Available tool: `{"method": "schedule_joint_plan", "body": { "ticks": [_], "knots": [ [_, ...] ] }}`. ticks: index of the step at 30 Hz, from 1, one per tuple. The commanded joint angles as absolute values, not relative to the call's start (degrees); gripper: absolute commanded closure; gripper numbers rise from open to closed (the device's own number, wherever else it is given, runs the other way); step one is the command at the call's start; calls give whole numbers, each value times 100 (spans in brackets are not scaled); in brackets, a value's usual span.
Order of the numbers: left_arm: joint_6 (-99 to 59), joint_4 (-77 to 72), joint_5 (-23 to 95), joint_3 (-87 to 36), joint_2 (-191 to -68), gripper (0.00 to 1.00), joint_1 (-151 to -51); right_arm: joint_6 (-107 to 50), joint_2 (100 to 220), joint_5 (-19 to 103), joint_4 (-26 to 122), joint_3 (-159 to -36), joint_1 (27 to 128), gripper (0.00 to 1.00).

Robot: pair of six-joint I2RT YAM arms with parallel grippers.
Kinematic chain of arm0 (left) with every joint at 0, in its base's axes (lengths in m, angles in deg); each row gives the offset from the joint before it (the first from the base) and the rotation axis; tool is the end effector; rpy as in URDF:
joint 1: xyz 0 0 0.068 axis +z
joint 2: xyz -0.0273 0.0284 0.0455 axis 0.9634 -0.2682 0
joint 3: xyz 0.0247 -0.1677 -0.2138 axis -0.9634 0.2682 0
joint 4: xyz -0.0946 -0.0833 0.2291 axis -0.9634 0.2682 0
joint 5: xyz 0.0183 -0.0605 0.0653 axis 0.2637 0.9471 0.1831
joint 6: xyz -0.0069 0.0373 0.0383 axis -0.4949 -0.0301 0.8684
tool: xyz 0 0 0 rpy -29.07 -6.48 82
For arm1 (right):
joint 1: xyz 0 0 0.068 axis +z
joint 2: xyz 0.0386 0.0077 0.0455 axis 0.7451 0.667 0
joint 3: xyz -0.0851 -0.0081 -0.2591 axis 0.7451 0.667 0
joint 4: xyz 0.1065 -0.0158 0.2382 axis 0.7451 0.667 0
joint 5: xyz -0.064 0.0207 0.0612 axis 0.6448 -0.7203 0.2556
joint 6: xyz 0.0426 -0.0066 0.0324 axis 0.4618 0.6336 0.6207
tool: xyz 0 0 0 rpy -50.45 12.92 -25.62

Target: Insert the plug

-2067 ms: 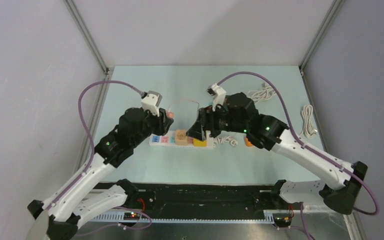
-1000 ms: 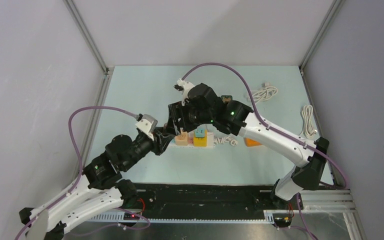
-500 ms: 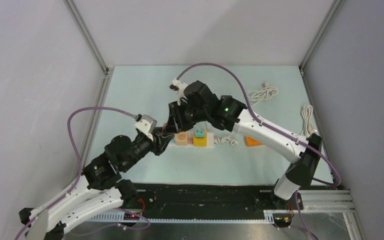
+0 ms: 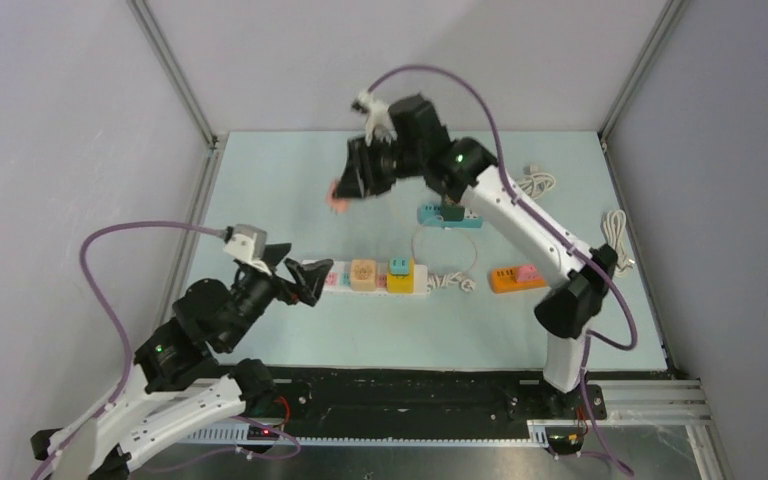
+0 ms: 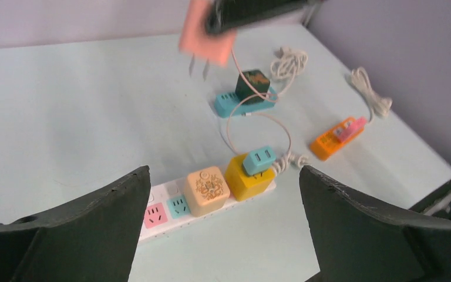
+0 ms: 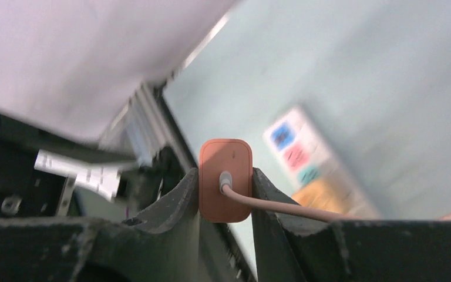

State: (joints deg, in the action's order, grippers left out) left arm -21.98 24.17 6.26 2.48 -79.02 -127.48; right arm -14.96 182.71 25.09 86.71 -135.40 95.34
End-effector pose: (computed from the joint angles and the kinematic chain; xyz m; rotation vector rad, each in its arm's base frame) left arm 0.0696 -0.0705 0.3536 0.2882 1.6601 -0.5663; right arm 0.2655 0.3087 0.4187 -0.7933 2.1029 1.1390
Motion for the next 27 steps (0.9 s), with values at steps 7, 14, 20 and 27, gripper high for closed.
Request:
{"method": "schedule_joint_plan", "body": {
  "ticks": [7,14,20,27],
  "knots": [
    [-3438,3246,-869,-517,-8112,0,-12762,-3118,19573,686,8043,-15511,8603,100],
    [-3729,3440,-1077,-491,-8207,0,-12714,-5247,19938,842,8309,-14658,8960,100],
    [-3806,3623,-1412,-528,-8100,0,-12667,-6345,19854,1003,7965,-13609,9283,100],
    [-3640,3712,-2046,-657,-7762,0,-12669,-7310,20071,1751,7899,-13220,9772,100]
  ]
}}
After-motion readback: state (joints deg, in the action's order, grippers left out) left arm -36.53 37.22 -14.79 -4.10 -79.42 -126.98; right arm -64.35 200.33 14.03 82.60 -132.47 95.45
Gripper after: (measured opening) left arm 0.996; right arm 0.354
